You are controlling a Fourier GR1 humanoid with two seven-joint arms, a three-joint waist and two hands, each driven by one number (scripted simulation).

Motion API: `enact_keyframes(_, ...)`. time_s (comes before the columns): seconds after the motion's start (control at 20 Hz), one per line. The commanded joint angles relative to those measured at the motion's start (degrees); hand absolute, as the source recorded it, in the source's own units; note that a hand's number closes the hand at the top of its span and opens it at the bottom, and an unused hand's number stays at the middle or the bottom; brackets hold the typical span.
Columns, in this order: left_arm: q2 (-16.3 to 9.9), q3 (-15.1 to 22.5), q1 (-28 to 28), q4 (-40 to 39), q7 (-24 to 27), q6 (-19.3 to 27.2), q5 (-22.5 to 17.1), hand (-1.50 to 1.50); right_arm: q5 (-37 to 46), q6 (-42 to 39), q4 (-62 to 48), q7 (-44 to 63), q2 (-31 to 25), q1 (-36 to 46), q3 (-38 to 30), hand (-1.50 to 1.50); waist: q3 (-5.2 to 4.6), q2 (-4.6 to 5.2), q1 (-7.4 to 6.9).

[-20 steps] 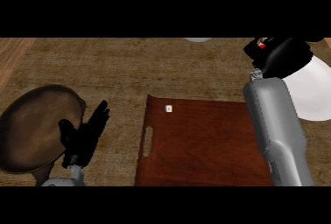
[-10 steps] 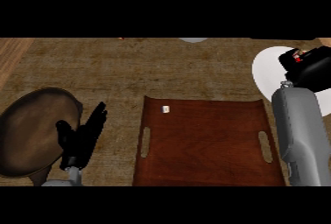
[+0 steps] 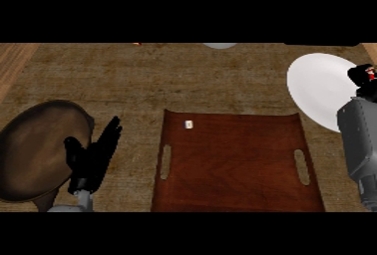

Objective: Pick the cupcake from the tray and place it in the plate

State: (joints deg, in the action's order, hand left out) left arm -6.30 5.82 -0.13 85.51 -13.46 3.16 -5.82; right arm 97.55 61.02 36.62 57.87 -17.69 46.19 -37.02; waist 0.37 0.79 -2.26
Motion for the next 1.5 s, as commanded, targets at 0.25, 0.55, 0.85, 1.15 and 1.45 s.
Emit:
enact_keyframes(0.25,-0.9,0.0,2.0,-0.3,-0.7,-2.0,-0.9,0.00,-20.4,-5.1,-15.2,-10.7,-5.3,2.1,-6.5,-1.50,0.06,0.43,-0.60)
enact_keyframes(0.55,-0.6,-1.3,1.0,-0.3,-1.8,-1.2,-1.7,0.00,-34.3,-0.8,-11.6,-30.6,-4.2,0.5,-7.7,-1.50,0.17,0.12,0.20)
enact_keyframes(0.85,-0.4,-1.2,1.8,-1.8,0.5,-2.0,-1.4,0.00,-47.3,6.3,-2.0,-44.0,-0.5,-1.5,-8.5,-1.50,0.12,-0.03,0.79)
enact_keyframes(1.15,-1.9,-3.4,1.1,-0.6,-1.8,-2.1,-2.4,0.00,-65.1,2.0,7.8,-55.7,3.0,-6.3,-8.5,-1.50,-0.14,-0.49,1.48)
enact_keyframes(1.45,-0.5,-3.3,0.8,-4.7,2.2,-2.1,-1.3,0.00,-77.2,-10.0,19.8,-65.2,10.6,-16.5,-5.7,-1.50,-0.34,-0.87,2.68)
